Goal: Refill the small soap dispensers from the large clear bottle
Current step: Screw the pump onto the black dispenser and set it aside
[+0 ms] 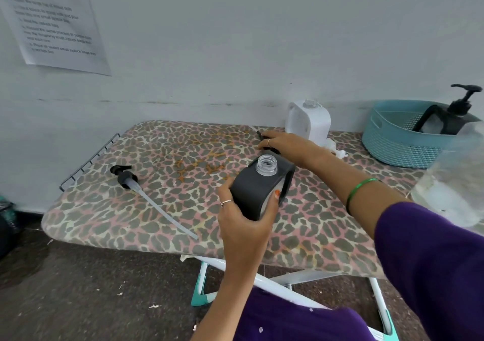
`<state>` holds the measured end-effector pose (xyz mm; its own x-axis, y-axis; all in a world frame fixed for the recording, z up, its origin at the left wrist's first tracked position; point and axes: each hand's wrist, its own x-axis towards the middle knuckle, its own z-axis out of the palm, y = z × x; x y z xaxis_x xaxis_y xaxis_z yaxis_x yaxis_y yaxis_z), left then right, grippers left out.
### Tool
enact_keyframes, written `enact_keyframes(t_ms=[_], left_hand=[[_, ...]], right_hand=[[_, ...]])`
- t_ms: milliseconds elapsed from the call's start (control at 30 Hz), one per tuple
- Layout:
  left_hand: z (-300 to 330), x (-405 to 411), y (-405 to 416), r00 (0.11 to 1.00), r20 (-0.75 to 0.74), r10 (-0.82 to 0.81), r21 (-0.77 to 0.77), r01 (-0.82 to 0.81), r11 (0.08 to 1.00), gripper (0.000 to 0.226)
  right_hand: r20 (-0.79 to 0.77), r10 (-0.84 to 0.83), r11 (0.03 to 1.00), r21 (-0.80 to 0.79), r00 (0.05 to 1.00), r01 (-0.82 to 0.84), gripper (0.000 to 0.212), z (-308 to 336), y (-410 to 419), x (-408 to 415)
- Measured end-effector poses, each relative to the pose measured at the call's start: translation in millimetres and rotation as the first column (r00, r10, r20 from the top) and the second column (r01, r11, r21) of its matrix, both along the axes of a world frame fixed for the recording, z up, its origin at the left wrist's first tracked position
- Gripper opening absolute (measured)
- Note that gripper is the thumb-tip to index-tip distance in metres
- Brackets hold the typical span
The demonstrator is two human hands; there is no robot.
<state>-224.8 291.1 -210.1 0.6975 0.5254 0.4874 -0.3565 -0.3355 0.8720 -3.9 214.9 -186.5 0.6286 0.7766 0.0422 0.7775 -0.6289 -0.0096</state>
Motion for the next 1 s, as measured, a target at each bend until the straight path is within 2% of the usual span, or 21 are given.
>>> enact_keyframes(t_ms=[67,133,200,233,333,400,500,533,567,633,867,1000], left_hand=[[-2,0,0,1.000,0.003,0.001,0.000,-0.001,1.000,0.048],[-2,1,0,1.000,-0.002,0.002,0.005,-0.002,1.000,0.048],[-3,1,0,1.000,-0.008,0.007,0.005,-0.007,1.000,0.046],[-3,0,0,1.000,-0.012,0.005,-0.004,-0.005,1.000,0.046],[-2,-1,-1,1.000,-0.016,-0.002,-0.026,0.001,1.000,0.046],[-2,-1,0,1.000,-0.023,0.000,-0.030,-0.001,1.000,0.046],[-4,-1,0,0.999,-0.035,-0.012,-0.032,0.011,0.999,0.043],[-5,0,0,0.999,-0.037,-0.014,-0.032,0.013,0.999,0.043],[-6,0,0,0.999,-0.037,-0.012,-0.030,0.011,0.999,0.042],[-8,1,0,0.999,-0.032,0.004,-0.024,-0.005,1.000,0.043],[-11,2,1,0.998,-0.048,0.029,-0.008,-0.029,1.000,0.046],[-13,2,2,0.998,-0.051,0.022,-0.009,-0.023,1.000,0.049]], right_hand=[[0.021,0.000,0.998,0.060,1.000,-0.002,0.039,-3,-1,3],[0.003,-0.037,0.985,0.166,0.999,0.036,0.043,-3,-2,5],[-0.041,-0.067,0.927,0.367,0.997,0.077,0.046,2,-4,1],[-0.039,-0.070,0.864,0.497,0.997,0.080,0.045,8,-6,-3],[-0.052,-0.120,0.582,0.805,0.991,0.112,0.036,34,-19,-29],[-0.134,-0.110,0.366,0.916,0.985,0.165,0.025,55,-31,-53],[-0.243,0.086,0.012,0.970,0.966,0.243,0.011,83,-49,-93],[-0.266,0.159,-0.077,0.957,0.951,0.281,0.011,91,-54,-105],[-0.287,0.210,-0.123,0.941,0.935,0.316,0.014,96,-57,-114],[-0.309,0.264,-0.130,0.927,0.914,0.351,0.017,102,-60,-128],[-0.302,0.267,-0.019,0.948,0.915,0.318,0.022,108,-51,-143],[-0.285,0.252,0.096,0.958,0.925,0.269,0.020,102,-42,-145]])
